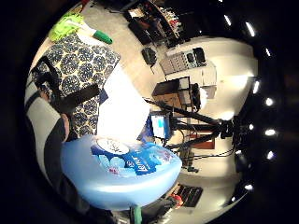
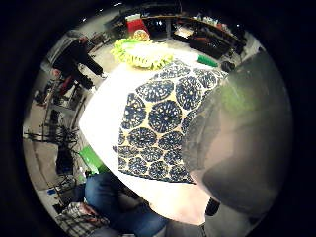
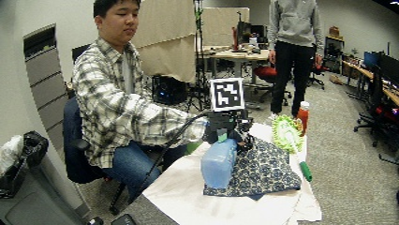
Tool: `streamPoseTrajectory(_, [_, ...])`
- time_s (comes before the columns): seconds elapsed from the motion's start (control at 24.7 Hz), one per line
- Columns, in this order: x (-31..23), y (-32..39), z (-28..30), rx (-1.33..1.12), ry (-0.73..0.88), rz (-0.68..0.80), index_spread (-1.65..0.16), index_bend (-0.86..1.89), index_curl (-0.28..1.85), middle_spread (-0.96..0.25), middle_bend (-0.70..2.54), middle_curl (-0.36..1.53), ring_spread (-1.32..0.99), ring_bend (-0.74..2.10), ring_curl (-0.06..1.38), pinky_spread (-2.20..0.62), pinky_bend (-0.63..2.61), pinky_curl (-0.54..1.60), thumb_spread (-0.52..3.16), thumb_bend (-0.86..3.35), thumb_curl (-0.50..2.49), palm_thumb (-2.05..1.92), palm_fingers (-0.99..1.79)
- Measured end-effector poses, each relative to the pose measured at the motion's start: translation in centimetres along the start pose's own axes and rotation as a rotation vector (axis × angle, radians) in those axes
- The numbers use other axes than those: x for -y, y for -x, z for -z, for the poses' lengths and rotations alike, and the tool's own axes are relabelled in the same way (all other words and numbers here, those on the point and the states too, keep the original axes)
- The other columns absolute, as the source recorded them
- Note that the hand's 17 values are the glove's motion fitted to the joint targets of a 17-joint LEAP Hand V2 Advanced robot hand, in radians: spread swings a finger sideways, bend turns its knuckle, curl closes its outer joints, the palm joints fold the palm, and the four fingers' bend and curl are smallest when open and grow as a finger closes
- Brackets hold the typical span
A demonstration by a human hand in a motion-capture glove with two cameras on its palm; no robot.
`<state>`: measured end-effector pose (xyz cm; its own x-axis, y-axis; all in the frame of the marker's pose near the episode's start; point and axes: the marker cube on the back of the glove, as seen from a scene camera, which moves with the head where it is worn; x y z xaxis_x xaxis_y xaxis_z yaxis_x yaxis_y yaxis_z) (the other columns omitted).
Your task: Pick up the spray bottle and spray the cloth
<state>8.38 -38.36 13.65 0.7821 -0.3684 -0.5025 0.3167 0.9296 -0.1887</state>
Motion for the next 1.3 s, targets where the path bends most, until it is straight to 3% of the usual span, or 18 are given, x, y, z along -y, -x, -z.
streamPoseTrajectory(0.45, [-0.5, -3.4, 3.1, 0.281, -0.154, -0.147, -0.26, 0.41, 0.6, -0.15, 0.66, 0.54, -0.18, 0.72, 0.5, -0.18, 0.43, 0.47, -0.1, -0.03, 0.74, 1.09, 1.35])
streamPoseTrajectory(0.97, [-0.7, -5.6, 5.3, 1.001, -0.412, -0.345, -0.26, 0.39, 0.6, -0.14, 0.65, 0.54, -0.18, 0.71, 0.5, -0.19, 0.43, 0.47, -0.09, -0.03, 0.74, 1.09, 1.35])
streamPoseTrajectory(1.3, [0.4, -3.8, 6.9, 1.34, -0.527, -0.314, -0.26, 0.39, 0.6, -0.13, 0.65, 0.54, -0.18, 0.71, 0.5, -0.19, 0.43, 0.47, -0.09, -0.03, 0.74, 1.09, 1.35])
